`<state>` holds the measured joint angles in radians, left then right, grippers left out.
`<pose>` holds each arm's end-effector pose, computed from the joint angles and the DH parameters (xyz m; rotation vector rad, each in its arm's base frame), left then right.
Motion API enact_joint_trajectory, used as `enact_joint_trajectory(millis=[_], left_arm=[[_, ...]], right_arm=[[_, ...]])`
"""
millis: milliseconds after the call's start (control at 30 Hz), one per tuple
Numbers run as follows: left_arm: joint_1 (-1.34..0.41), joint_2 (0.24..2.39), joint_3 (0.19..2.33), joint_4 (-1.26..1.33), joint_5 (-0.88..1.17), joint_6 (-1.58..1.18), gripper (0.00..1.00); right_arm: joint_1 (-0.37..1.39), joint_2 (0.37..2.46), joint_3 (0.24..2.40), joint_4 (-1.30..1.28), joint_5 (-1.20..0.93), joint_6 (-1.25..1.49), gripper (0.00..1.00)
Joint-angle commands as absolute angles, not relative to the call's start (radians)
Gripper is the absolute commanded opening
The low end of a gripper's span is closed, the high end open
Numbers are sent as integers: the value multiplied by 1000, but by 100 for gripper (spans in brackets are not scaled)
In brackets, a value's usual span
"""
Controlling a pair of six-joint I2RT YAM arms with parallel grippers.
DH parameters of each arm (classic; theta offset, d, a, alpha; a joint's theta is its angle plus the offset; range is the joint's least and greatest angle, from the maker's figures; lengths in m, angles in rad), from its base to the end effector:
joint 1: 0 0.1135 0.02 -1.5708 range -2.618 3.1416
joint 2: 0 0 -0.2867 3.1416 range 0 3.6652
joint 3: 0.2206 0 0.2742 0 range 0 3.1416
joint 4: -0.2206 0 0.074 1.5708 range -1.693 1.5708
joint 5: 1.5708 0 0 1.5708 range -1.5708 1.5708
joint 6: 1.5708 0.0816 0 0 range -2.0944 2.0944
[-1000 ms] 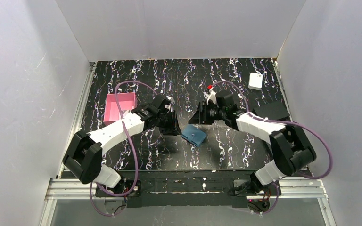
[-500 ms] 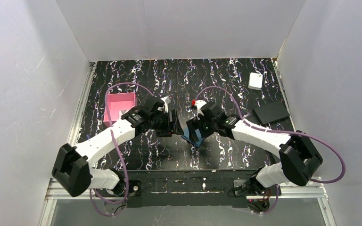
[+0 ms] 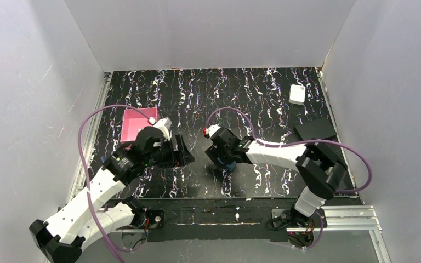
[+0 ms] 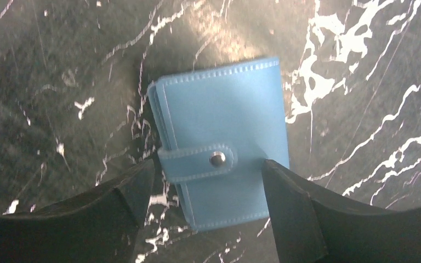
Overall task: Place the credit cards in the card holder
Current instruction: Move the card holder to the center of the board.
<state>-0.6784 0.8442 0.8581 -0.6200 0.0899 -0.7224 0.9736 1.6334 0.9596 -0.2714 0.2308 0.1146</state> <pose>0.1697 -0.1462 0.3031 0.0036 2.3169 -0.8613 0.2259 0.2990 0.1552 -0.9506 2.2993 0.1697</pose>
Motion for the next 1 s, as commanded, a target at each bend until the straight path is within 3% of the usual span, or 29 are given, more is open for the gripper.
enact_joint_trajectory(millis=[0,300,700,967], left_arm=[[-670,790,822,-703,35,-723,76],[-671,796,807,-679,76,-729,76],[-671,859,804,-614,138,-722,76],[-672,860,829,-617,163,-705,76]], right_arm=[[1008,1719,1057,-263,316,112,76],[975,1817,1066,-414,564,317,54],[560,1474,724,-471,530,588,59],[493,1344,793,-590,561,604,69]])
